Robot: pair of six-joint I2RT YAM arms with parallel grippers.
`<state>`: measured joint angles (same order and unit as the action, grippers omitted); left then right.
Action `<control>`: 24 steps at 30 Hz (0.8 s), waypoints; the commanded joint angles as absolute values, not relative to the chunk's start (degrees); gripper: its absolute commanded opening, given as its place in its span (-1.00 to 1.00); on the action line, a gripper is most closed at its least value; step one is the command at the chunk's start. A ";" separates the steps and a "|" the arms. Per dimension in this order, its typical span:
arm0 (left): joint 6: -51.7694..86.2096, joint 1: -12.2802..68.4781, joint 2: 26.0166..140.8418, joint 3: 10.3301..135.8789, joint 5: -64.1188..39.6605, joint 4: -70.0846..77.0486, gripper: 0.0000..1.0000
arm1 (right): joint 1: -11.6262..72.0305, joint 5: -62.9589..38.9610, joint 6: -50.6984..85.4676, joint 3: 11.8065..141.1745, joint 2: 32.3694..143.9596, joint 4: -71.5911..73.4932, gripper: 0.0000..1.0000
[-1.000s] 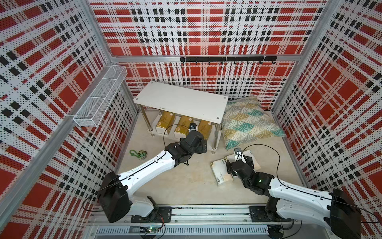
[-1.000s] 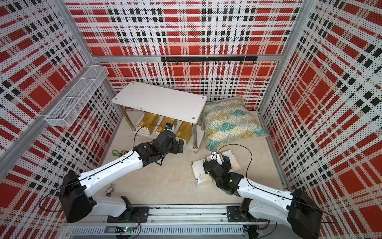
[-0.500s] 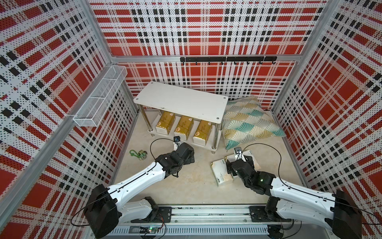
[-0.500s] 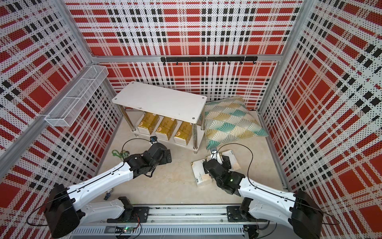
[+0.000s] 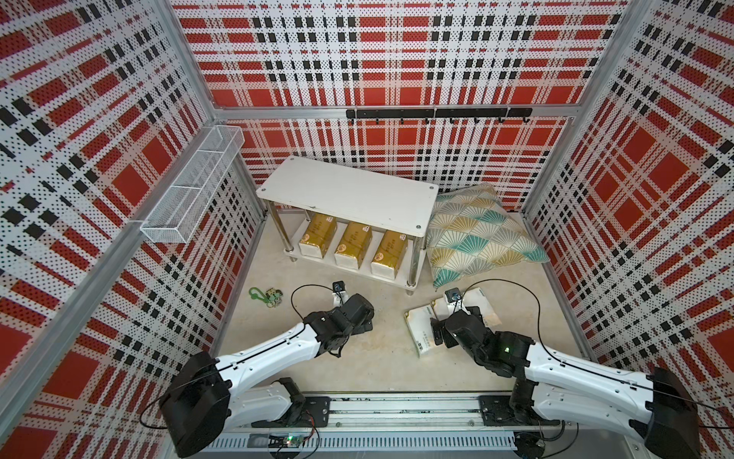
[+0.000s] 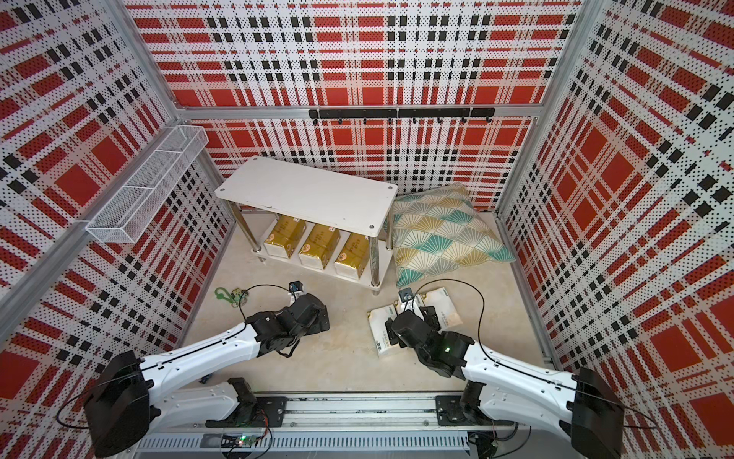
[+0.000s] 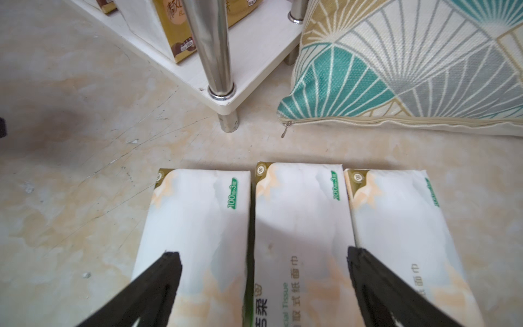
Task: Place the tissue boxes on the shelf by color
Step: Pick up the box of tissues from the center of the board.
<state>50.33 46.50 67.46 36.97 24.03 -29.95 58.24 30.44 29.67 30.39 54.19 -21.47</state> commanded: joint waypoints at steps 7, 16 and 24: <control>48.67 45.49 68.48 39.06 24.18 -28.01 0.98 | 64.63 28.98 37.18 32.56 58.30 -23.73 1.00; 46.37 43.71 68.62 40.36 23.38 -27.96 0.98 | 67.34 28.31 39.96 32.28 62.00 -22.09 1.00; 45.18 43.15 68.99 41.87 23.29 -27.96 0.98 | 68.12 26.33 42.28 31.80 62.68 -21.15 1.00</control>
<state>46.33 43.46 68.58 40.25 23.51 -28.58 67.70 27.18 40.42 32.03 62.94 -22.46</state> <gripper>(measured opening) 0.991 0.999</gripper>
